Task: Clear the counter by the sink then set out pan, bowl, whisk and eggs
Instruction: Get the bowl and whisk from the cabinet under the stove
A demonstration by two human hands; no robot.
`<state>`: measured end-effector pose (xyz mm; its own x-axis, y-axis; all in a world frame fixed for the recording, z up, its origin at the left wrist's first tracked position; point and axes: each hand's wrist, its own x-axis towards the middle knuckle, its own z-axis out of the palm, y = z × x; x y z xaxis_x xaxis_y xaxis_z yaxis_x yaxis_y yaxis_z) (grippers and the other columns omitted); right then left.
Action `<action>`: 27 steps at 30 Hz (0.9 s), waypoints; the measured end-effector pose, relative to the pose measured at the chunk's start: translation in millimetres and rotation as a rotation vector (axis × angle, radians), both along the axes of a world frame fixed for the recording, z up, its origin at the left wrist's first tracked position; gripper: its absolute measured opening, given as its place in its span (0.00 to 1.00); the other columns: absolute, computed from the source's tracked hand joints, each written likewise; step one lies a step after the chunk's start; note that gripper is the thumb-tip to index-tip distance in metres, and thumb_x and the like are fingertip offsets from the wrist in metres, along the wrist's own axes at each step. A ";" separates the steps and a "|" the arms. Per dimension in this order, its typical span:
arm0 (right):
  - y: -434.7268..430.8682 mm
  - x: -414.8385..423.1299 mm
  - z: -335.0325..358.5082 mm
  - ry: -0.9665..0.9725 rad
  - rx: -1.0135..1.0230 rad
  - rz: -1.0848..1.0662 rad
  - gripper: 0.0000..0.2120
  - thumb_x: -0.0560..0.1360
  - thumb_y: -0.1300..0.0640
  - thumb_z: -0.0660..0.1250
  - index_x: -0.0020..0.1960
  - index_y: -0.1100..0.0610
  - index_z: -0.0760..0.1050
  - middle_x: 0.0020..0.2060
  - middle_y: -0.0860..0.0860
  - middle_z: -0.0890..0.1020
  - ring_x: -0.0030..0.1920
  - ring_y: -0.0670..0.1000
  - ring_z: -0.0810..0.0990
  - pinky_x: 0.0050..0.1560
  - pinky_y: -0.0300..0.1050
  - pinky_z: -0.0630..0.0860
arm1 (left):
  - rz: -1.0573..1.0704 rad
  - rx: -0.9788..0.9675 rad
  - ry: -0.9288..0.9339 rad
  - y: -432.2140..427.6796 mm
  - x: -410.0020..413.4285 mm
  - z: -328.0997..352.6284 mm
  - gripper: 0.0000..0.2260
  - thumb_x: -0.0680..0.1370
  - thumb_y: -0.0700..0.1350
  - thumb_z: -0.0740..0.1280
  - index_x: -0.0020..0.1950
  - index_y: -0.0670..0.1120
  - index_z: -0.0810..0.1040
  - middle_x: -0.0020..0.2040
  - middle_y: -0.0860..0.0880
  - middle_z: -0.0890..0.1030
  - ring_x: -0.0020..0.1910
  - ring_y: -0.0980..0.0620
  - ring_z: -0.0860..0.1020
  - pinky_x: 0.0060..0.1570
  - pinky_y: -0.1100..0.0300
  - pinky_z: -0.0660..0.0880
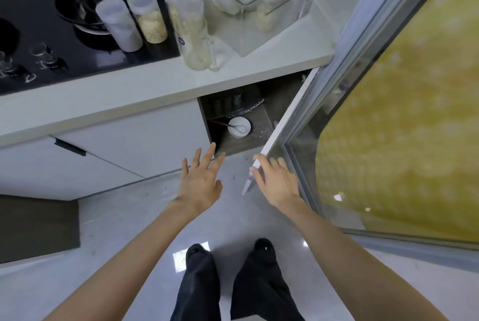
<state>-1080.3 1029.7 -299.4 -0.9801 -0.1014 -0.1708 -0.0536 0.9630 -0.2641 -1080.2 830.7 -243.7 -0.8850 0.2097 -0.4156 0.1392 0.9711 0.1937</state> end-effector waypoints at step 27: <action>258.6 51.1 23.1 -0.061 0.161 -0.193 0.32 0.72 0.70 0.63 0.75 0.58 0.60 0.74 0.56 0.61 0.67 0.59 0.67 0.63 0.51 0.69 | -0.091 0.073 0.025 199.2 4.0 12.1 0.27 0.80 0.47 0.58 0.78 0.52 0.52 0.79 0.50 0.50 0.77 0.45 0.47 0.73 0.44 0.47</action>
<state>-1029.3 1288.3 -276.2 -0.9661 0.1199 -0.2287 0.1467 0.9837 -0.1040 -1076.2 1029.9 -231.5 -0.8711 0.3183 -0.3741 0.2317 0.9378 0.2584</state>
